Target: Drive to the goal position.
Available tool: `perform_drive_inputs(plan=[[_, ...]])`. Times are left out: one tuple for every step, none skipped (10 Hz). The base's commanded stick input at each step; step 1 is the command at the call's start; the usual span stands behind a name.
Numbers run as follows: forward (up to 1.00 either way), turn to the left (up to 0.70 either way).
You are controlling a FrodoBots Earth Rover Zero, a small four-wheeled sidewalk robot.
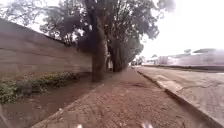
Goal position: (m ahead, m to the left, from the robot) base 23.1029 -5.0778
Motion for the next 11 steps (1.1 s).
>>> perform_drive_inputs(plan=[[0.50,-0.50],[0.50,-0.50],[0.50,-0.16],[0.50,0.01],[0.50,0.16],[0.50,0.08],[0.50,0.01],[0.50,0.00],[0.50,0.00],[0.50,0.00],[0.50,0.00]])
